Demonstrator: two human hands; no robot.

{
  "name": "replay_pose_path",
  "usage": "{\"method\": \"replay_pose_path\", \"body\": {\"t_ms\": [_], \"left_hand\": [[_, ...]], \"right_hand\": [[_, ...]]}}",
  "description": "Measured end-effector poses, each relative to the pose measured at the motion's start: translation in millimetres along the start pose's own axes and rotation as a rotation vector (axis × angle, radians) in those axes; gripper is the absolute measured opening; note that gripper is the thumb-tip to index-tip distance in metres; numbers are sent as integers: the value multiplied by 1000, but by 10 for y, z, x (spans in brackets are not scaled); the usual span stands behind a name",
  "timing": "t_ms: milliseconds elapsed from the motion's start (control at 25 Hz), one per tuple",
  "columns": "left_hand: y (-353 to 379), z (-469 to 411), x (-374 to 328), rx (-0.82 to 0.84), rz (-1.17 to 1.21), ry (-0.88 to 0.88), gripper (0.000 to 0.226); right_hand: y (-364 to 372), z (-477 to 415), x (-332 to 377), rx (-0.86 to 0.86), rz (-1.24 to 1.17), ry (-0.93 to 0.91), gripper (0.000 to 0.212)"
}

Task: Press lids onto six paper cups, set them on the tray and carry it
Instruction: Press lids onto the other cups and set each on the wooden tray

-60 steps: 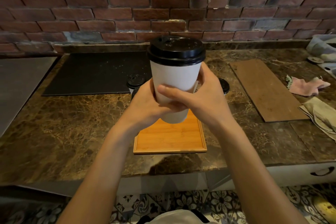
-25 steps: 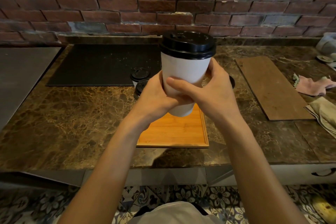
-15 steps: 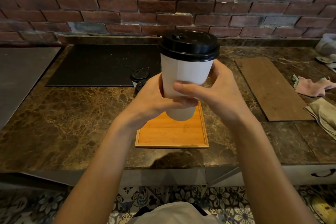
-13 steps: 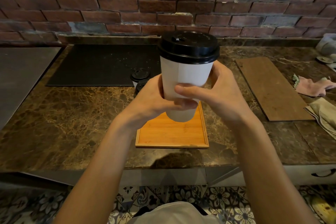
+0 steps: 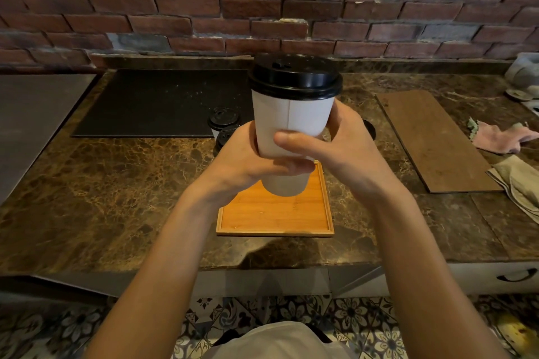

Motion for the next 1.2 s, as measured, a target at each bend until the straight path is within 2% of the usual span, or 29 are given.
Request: {"method": "replay_pose_path", "body": {"t_ms": [160, 440, 640, 840, 1040, 1200], "left_hand": [[-25, -2, -18, -66, -27, 18, 40], [-73, -28, 46, -194, -116, 6, 48], [-28, -50, 38, -227, -234, 57, 39], [-65, -34, -9, -176, -203, 48, 52], [-68, -21, -74, -116, -144, 21, 52], [-74, 2, -97, -32, -85, -1, 51]], "right_hand": [[42, -21, 25, -59, 41, -16, 64], [100, 11, 1, -209, 191, 6, 78], [147, 62, 18, -347, 277, 0, 90], [72, 11, 57, -282, 218, 14, 87], [5, -24, 102, -203, 142, -23, 80], [3, -52, 88, -70, 79, -37, 75]]}}
Point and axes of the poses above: each hand's wrist, its own z-axis away from the middle knuckle, its own y-axis out of the palm, x = y × z, the point moved 5 cm from there along -z, towards the middle knuckle, and after that the axes turned 9 degrees about -x, right-handed, at the moved point
